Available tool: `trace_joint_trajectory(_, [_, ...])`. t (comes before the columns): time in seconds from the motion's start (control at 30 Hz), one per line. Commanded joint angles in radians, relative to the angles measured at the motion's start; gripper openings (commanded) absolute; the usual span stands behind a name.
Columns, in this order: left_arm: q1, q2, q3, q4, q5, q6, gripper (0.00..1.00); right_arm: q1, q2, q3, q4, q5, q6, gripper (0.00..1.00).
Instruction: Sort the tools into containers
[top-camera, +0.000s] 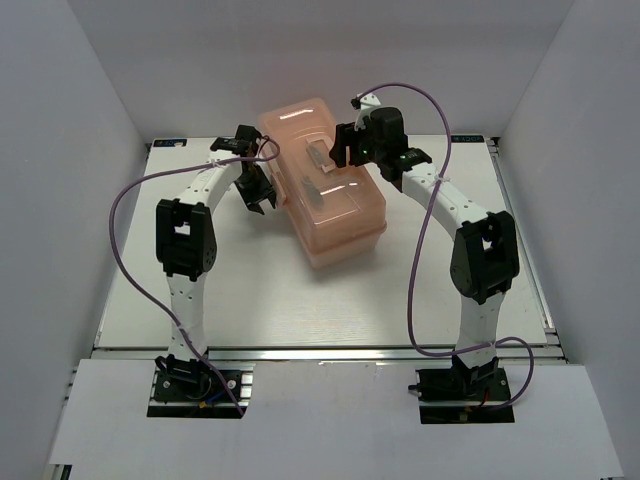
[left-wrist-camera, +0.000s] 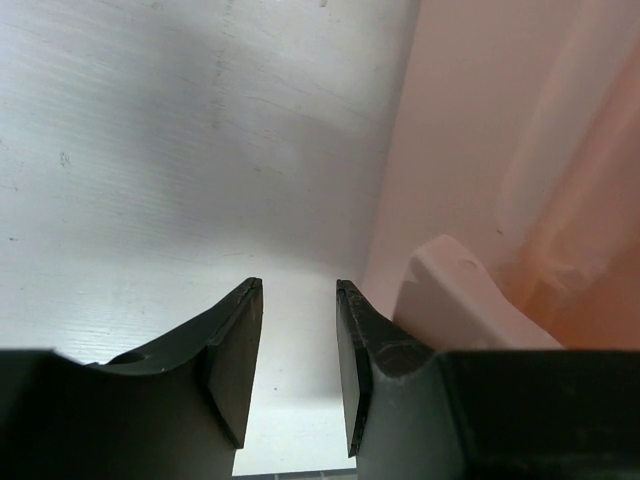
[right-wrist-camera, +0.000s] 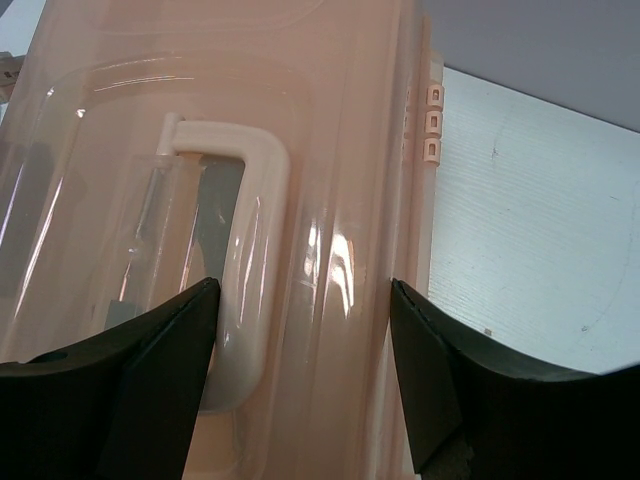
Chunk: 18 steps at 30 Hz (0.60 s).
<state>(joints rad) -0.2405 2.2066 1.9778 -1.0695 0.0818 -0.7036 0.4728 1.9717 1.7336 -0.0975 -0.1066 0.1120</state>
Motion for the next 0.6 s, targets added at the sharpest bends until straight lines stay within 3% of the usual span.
trace_joint_trajectory(0.0, [-0.111, 0.044, 0.059, 0.145, 0.134, -0.054, 0.47, 0.127, 0.075, -0.026, -0.189, -0.166, -0.023, 0.64])
trace_joint_trajectory(0.57, [-0.12, 0.108, 0.15, 0.129, 0.144, -0.062, 0.46, 0.144, 0.076, -0.031, -0.191, -0.212, -0.003, 0.62])
